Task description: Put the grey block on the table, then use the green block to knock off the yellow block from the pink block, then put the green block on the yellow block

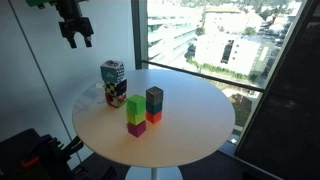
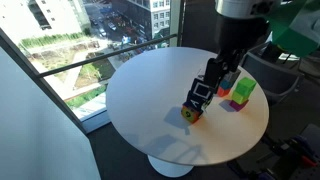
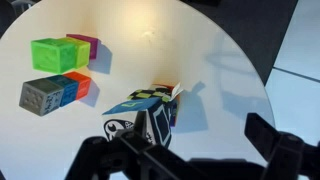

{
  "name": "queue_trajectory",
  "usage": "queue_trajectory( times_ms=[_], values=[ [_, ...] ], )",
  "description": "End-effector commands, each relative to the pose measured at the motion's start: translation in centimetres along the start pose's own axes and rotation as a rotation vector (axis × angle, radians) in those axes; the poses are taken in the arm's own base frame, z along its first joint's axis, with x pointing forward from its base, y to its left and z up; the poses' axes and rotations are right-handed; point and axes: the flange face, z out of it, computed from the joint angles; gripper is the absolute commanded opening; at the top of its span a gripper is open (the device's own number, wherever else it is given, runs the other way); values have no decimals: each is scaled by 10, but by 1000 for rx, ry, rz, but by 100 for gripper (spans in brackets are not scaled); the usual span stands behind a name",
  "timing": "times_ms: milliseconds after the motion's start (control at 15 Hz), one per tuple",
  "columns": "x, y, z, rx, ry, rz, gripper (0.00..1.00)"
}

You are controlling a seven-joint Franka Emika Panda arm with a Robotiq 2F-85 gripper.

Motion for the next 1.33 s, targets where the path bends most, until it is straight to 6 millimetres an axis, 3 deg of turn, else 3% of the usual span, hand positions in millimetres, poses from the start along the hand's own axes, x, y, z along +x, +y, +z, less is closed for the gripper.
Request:
queue_trajectory(
  times_ms=[0,333,600,1067,1267],
  values=[
    [0,0,-1,0,1,0,100],
    [1,2,-2,0,2,4,100],
    [9,17,-4,12,1,42,100],
    [23,69,7,37,0,146,100],
    [29,101,13,66,10,212,100]
  ],
)
